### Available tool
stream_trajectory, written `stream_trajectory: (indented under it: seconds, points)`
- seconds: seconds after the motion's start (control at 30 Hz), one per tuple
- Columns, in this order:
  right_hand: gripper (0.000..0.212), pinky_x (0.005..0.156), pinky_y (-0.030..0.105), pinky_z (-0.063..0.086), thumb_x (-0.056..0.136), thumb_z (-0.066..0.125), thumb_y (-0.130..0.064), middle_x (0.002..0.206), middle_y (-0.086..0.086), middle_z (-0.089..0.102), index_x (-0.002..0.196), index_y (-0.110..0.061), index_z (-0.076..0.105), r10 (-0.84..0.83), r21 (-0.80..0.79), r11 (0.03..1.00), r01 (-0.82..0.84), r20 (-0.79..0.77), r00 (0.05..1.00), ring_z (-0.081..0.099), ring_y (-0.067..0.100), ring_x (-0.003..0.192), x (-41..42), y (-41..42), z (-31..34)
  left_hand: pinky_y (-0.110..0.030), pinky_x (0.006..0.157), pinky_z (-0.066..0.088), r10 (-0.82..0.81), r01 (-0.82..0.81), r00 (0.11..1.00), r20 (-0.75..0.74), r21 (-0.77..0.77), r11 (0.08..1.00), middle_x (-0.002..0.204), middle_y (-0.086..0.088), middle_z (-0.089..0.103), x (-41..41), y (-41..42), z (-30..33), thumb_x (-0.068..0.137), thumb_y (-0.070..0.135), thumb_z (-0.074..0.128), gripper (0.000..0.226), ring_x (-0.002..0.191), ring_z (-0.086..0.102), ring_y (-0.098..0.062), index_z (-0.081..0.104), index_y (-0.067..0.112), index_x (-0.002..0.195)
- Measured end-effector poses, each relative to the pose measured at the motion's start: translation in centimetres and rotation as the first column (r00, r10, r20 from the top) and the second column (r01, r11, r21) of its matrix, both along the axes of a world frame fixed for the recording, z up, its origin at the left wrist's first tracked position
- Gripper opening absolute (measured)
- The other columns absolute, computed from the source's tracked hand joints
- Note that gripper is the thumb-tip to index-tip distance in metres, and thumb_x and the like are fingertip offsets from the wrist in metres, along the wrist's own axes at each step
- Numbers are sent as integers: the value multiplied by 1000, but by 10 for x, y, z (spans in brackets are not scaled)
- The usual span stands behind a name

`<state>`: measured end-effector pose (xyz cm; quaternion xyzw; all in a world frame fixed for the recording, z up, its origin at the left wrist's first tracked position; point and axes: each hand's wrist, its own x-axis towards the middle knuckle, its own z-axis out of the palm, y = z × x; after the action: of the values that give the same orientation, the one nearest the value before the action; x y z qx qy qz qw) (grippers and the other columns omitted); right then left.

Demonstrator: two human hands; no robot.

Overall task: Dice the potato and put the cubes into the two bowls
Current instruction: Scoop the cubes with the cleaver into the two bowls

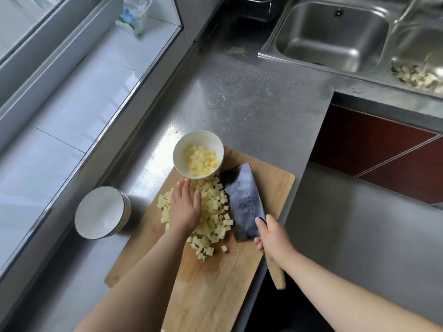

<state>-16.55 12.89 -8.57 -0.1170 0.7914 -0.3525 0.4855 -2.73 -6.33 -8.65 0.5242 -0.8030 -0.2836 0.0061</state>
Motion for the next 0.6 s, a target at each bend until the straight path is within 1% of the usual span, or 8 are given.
stream_trajectory:
  seconds: [0.1, 0.2, 0.3, 0.4, 0.43, 0.5, 0.6]
  points:
    - [31, 50, 28, 46, 102, 41, -33, 64, 8, 59, 78, -13, 42, -43, 13, 999, 42, 35, 998, 54, 16, 49, 28, -6, 2, -42, 120, 11, 13, -13, 1000, 2, -14, 1000, 160, -8, 17, -3, 3, -2, 104, 41, 28, 56, 147, 12, -23, 21, 15, 153]
    - [31, 49, 30, 48, 102, 43, -30, 61, 6, 59, 76, -14, 41, -107, -12, 994, 108, 81, 991, 56, 15, 45, 52, -13, 2, -40, 120, 7, 22, -22, 1000, 9, -18, 1000, 161, -9, 15, -5, 4, -3, 104, 38, 28, 56, 148, 9, -23, 19, 13, 153]
    - [29, 48, 25, 48, 103, 45, -25, 61, 4, 62, 76, -14, 41, -163, -57, 983, 176, 186, 969, 60, 15, 45, 69, -20, 3, -40, 120, 6, 28, -28, 1000, -6, 3, 1000, 161, -8, 13, -6, 5, -3, 105, 37, 28, 55, 148, 7, -22, 17, 13, 153]
    - [18, 48, 23, 50, 103, 44, -19, 76, 12, 66, 88, -9, 47, -188, -86, 970, 227, 324, 927, 63, 11, 46, 74, -27, 6, -40, 120, 6, 22, -21, 999, -27, 30, 999, 162, -8, 11, -5, 5, -3, 104, 39, 26, 57, 149, 6, -21, 16, 14, 154]
    - [15, 48, 22, 51, 103, 44, -16, 76, 12, 66, 92, -7, 48, -188, -96, 967, 235, 353, 916, 63, 9, 46, 75, -27, 6, -39, 120, 6, 22, -21, 999, -35, 40, 999, 162, -8, 11, -4, 5, -3, 103, 41, 25, 58, 149, 6, -21, 16, 13, 154]
    - [14, 50, 25, 53, 103, 44, -17, 74, 9, 68, 98, -5, 50, -197, -103, 961, 257, 397, 896, 64, 12, 48, 77, -28, 6, -39, 120, 6, 44, -39, 997, -69, 67, 997, 162, -7, 13, -3, 4, -3, 104, 41, 25, 57, 149, 6, -20, 18, 13, 153]
    - [19, 54, 29, 54, 103, 44, -22, 73, 12, 71, 105, -5, 50, -219, -89, 954, 286, 445, 869, 65, 19, 56, 77, -25, 4, -39, 120, 14, 148, -121, 969, -199, 141, 983, 159, -9, 22, 0, 4, 1, 105, 33, 29, 51, 146, 17, -21, 24, 11, 152]
